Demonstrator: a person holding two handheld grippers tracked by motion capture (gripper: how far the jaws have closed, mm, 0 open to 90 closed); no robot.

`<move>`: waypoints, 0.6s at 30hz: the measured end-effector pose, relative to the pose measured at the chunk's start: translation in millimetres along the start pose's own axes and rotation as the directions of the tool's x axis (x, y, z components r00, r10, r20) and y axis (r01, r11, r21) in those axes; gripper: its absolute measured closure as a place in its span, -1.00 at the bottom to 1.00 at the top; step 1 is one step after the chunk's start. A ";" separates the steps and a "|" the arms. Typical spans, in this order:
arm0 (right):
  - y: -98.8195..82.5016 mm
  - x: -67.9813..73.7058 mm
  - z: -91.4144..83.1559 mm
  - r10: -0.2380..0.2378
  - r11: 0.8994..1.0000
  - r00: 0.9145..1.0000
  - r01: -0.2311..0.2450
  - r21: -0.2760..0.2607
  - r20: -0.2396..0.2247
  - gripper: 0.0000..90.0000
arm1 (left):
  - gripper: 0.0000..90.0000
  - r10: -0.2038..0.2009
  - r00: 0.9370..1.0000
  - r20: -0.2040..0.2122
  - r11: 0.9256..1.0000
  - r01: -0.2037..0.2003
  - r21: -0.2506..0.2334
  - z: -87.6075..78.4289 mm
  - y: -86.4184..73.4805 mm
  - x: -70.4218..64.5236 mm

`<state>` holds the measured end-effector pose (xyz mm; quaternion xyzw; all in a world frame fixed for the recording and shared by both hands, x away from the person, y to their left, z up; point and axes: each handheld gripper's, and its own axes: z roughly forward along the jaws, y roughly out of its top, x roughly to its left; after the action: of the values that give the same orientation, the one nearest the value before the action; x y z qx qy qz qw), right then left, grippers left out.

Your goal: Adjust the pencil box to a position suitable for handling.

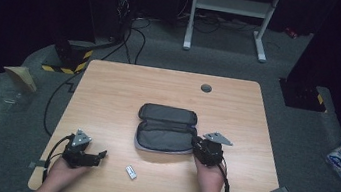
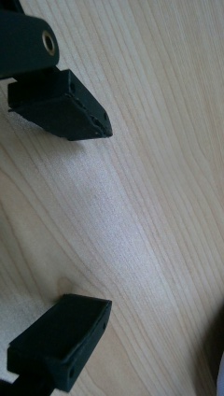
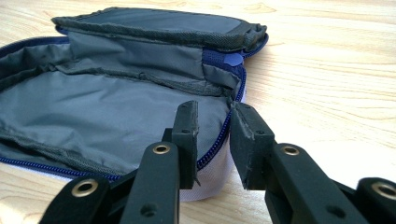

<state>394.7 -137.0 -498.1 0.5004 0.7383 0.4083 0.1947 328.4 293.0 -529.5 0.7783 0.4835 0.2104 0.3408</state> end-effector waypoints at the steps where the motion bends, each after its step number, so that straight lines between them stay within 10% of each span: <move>1: 0.0 -0.2 0.0 -0.002 1.000 1.000 0.002 -0.002 -0.002 0.59 | -0.67 0.000 1.000 0.000 1.000 0.000 0.000 0.0 0.0 0.0; 18: 4.3 1.1 -12.3 -0.006 0.999 1.000 0.006 -0.042 -0.007 0.35 | -0.67 0.002 1.000 0.000 1.000 -0.002 -0.001 0.2 0.0 0.2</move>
<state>388.1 -140.3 -487.3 0.4926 0.7317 0.4247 0.2037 328.6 293.0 -529.6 0.7786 0.4826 0.2108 0.3412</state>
